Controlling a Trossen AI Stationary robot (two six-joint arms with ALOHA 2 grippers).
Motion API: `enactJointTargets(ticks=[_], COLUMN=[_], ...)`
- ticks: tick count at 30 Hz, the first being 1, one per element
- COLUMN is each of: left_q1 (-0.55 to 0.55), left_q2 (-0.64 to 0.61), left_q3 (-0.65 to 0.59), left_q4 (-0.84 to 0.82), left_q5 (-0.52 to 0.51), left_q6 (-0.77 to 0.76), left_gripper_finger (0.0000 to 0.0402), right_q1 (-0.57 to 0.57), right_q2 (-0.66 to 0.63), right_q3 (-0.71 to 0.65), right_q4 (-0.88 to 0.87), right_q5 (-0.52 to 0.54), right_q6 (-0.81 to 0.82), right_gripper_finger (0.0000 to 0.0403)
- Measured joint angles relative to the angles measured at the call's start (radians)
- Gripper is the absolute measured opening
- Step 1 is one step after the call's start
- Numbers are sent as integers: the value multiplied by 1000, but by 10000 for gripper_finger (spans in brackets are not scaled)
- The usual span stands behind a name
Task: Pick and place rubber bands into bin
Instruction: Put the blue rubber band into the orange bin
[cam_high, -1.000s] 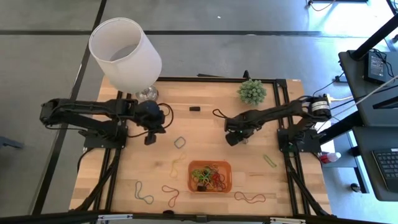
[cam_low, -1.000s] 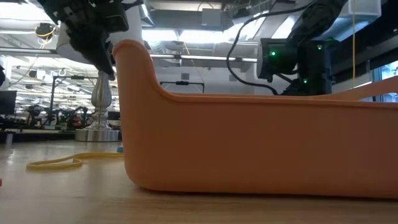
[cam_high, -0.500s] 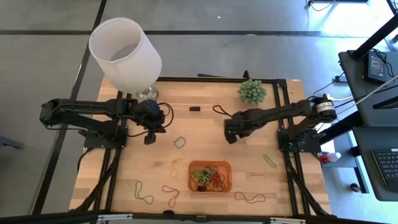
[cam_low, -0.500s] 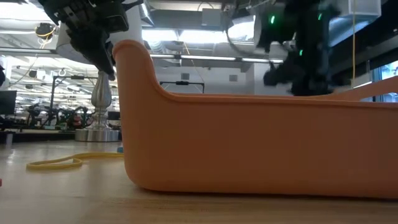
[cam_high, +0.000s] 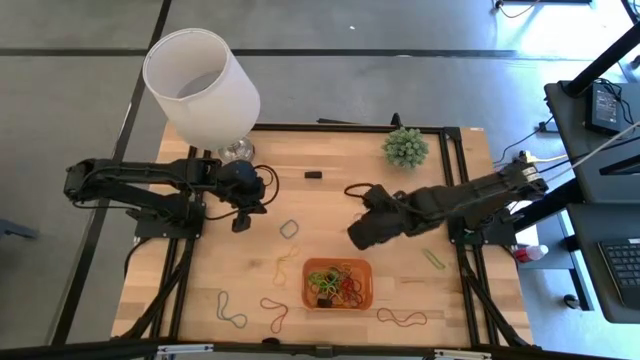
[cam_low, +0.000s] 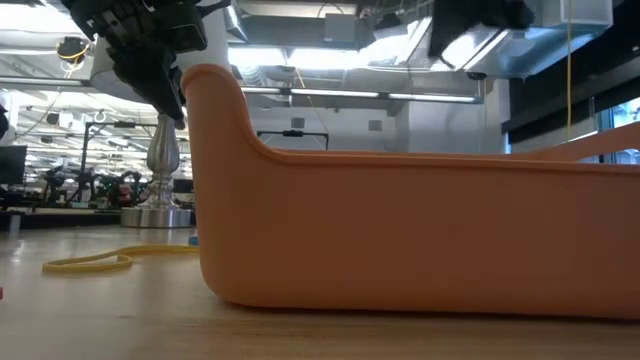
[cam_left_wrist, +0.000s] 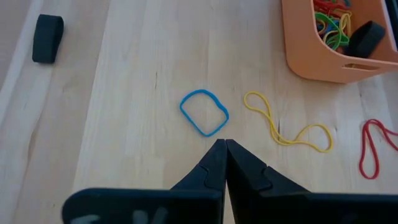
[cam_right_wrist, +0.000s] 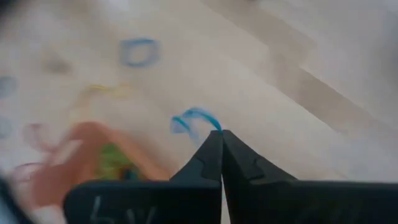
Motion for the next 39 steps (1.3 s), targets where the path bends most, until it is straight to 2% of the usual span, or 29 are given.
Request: enactJointTargets(ticks=[9, 16, 23, 28, 35, 39], left_q1=[0, 0, -1, -1, -1, -1], left_q2=[0, 0, 0, 0, 0, 0], left_q3=[0, 0, 0, 0, 0, 0], left_q4=[0, 0, 0, 0, 0, 0], left_q5=[0, 0, 0, 0, 0, 0], left_q6=[-1, -1, -2, -1, -2, -2], left_gripper_finger=[3, 3, 3, 3, 3, 3], right_q1=[175, 251, 271, 271, 271, 270], right_q2=[20, 142, 280, 351, 398, 397], right_q3=[62, 62, 62, 62, 62, 62], right_q4=[239, 372, 376, 356, 333, 321], right_q5=[65, 57, -17, -108, -172, -174], right_q6=[-76, -74, -30, 4, 12, 11], right_gripper_finger=[0, 0, 0, 0, 0, 0])
